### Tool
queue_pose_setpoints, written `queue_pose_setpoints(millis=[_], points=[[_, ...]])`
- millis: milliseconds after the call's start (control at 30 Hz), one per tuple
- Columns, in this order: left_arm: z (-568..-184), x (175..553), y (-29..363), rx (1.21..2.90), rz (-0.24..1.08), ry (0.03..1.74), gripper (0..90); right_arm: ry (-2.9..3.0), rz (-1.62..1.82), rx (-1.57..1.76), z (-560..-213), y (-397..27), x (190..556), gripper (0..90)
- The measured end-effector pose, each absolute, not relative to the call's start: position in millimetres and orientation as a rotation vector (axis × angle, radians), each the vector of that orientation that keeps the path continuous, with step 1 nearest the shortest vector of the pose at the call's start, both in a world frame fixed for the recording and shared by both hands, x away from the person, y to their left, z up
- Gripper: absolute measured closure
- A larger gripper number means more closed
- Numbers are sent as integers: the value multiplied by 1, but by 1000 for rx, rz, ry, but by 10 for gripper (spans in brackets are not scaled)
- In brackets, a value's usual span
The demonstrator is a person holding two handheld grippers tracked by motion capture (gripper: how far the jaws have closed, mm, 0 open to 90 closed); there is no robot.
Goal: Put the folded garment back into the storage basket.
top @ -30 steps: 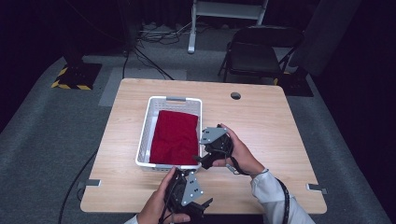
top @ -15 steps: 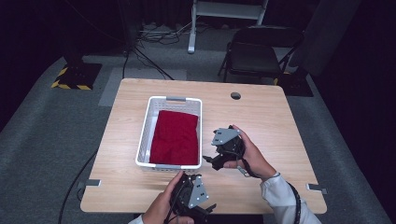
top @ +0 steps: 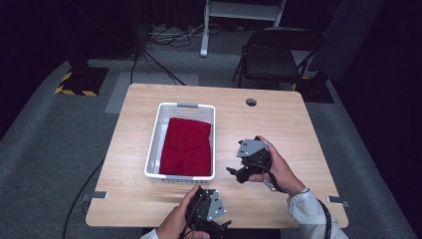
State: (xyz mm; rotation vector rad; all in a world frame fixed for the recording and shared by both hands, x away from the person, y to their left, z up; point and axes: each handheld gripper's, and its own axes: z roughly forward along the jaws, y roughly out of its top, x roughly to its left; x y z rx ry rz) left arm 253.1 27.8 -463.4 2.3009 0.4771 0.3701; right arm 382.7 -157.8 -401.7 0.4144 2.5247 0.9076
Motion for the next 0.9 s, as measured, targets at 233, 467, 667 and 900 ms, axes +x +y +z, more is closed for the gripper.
queue_pose_setpoints(millis=[233,467,667,900], points=[[-472,259,29,2315,350,513,50,2525,881,424,-407,-167,379,53],[-477,262,29,2331,343,511,52,2523,875,429,-410,-175,374,53],[-481,263,29,2335,331,514,54,2522,859,422,-416,-182,368,52],[-485,265,28,2350,324,506,54,2516,815,431,-424,-190,365,52]])
